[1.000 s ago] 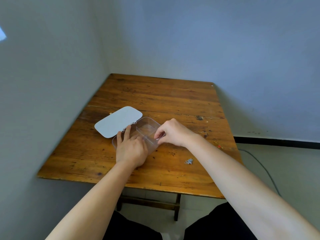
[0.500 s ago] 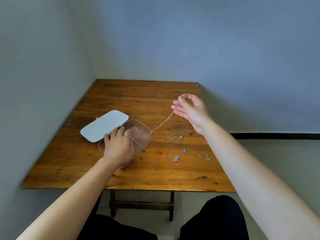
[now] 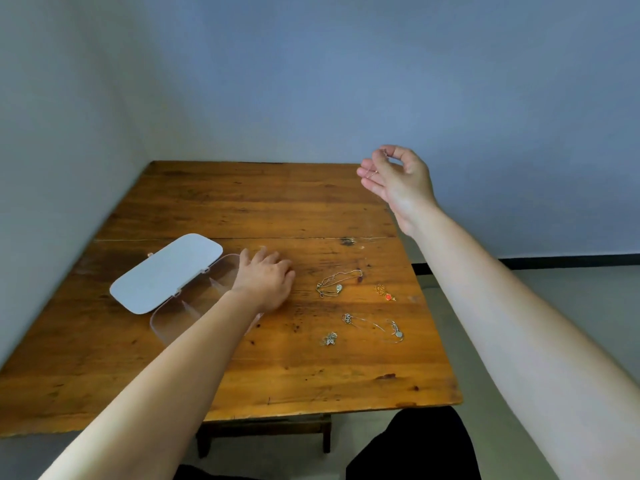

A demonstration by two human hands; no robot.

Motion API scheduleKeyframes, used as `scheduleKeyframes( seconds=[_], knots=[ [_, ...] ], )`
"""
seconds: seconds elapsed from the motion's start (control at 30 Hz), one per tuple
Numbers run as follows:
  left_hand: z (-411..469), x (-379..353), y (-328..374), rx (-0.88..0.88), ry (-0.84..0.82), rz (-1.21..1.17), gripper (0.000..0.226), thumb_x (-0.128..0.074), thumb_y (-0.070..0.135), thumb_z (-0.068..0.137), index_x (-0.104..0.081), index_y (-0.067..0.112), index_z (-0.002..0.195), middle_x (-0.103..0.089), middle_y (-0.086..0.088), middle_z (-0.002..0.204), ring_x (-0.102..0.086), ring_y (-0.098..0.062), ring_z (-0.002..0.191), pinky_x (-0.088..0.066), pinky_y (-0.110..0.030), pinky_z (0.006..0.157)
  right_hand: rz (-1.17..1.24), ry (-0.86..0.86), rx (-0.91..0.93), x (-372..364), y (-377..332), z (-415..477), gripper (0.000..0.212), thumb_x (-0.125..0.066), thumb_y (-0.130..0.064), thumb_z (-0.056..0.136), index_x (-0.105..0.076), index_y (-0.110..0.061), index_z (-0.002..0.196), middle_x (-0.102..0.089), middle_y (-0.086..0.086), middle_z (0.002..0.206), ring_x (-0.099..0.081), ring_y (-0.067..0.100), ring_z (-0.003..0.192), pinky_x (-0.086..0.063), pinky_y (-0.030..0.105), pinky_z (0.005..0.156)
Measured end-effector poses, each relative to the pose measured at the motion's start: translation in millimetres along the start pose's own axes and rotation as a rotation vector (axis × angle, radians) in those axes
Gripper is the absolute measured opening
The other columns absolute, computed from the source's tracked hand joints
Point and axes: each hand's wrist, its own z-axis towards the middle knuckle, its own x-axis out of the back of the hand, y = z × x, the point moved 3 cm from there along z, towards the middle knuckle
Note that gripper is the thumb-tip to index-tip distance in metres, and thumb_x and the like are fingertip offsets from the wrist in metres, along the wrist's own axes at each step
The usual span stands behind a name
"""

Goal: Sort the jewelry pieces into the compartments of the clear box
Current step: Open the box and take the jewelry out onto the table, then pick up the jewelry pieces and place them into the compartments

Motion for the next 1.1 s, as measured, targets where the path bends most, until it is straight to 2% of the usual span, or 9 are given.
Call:
scheduleKeyframes(
  seconds=[0.1,0.3,0.37,0.5,0.6,0.7,0.8,0.9,1.1],
  knots=[
    [2.4,-6.9,-0.3,0.013,0.054,0.014,0.047,-0.029,0.045,0.100,-0.059,0.032,0.135,-0.050,0.003,0.150,-0.032,-0.026,0.144,-0.006,-0.056,0.117,0.001,-0.014,-0.005,-9.8,8.8,14.0,0.027,-0.061,-0.020,0.101,-0.056,-0.007,0.124,-0.072,0.016,0.111,-0.075,0.020,0.098,-0.060,0.031,0.088],
    [5.1,-12.6,-2.4,0.010,0.105,-0.003,0.044,-0.034,0.042,0.099,-0.058,0.033,0.135,-0.051,0.004,0.149,-0.035,-0.023,0.141,-0.007,-0.054,0.117,-0.070,-0.009,-0.110,-16.5,69.5,34.4,0.010,-0.063,-0.022,0.100,-0.062,-0.018,0.108,-0.072,0.011,0.109,-0.074,0.020,0.097,-0.060,0.034,0.088],
    [5.5,-14.1,-2.4,0.010,0.132,-0.011,0.043,-0.035,0.040,0.099,-0.059,0.033,0.134,-0.051,0.004,0.148,-0.036,-0.023,0.140,-0.008,-0.053,0.117,-0.293,-0.016,-0.153,-12.1,102.1,31.1,0.015,-0.061,-0.025,0.100,-0.065,-0.018,0.113,-0.072,0.008,0.112,-0.072,0.017,0.100,-0.058,0.035,0.093],
    [6.7,-15.5,-2.8,0.005,0.162,-0.018,0.042,-0.038,0.038,0.098,-0.061,0.032,0.132,-0.053,0.004,0.147,-0.038,-0.023,0.139,-0.008,-0.053,0.116,-1.091,-0.212,-0.004,-2.7,149.7,16.7,0.026,-0.061,-0.030,0.100,-0.073,-0.016,0.119,-0.068,0.002,0.128,-0.062,0.022,0.118,-0.049,0.034,0.097],
    [6.6,-16.0,-2.9,0.005,0.165,-0.022,0.043,-0.037,0.038,0.098,-0.061,0.032,0.133,-0.053,0.003,0.147,-0.038,-0.023,0.139,-0.008,-0.053,0.116,-1.321,-0.292,0.059,-3.8,161.1,11.5,0.030,-0.058,-0.028,0.101,-0.070,-0.015,0.125,-0.061,0.008,0.133,-0.057,0.027,0.121,-0.051,0.040,0.093],
    [5.6,-15.6,-3.3,0.011,0.169,-0.017,0.042,-0.038,0.036,0.098,-0.062,0.032,0.132,-0.053,0.003,0.146,-0.039,-0.023,0.137,-0.009,-0.053,0.116,-1.313,-0.364,-0.018,-5.5,158.7,14.2,0.043,-0.056,-0.029,0.102,-0.056,-0.012,0.141,-0.052,0.011,0.145,-0.047,0.029,0.134,-0.043,0.043,0.106],
    [4.5,-15.7,-2.6,0.014,0.154,-0.002,0.042,-0.037,0.036,0.098,-0.061,0.033,0.132,-0.053,0.003,0.147,-0.041,-0.024,0.135,-0.010,-0.053,0.116,-1.129,-0.383,-0.128,3.9,148.9,10.2,0.052,-0.056,-0.029,0.102,-0.044,-0.017,0.150,-0.047,0.008,0.152,-0.042,0.028,0.140,-0.035,0.046,0.115],
    [5.0,-15.0,-2.9,0.018,0.135,0.016,0.044,-0.035,0.038,0.098,-0.059,0.034,0.134,-0.052,0.003,0.148,-0.041,-0.025,0.134,-0.010,-0.053,0.115,-1.091,-0.336,-0.116,21.0,139.3,-6.0,0.046,-0.056,-0.028,0.102,-0.048,-0.020,0.147,-0.050,0.005,0.150,-0.043,0.025,0.140,-0.036,0.047,0.115],
    [4.0,-10.0,-2.3,-0.004,0.130,0.037,0.051,-0.028,0.053,0.099,-0.060,0.030,0.132,-0.054,0.000,0.145,-0.040,-0.027,0.137,-0.010,-0.058,0.115,-1.146,-0.268,-0.028,53.4,129.8,-60.1,0.037,-0.055,-0.031,0.102,-0.056,-0.025,0.138,-0.051,-0.002,0.144,-0.048,0.019,0.132,-0.040,0.036,0.105]
  ],
)
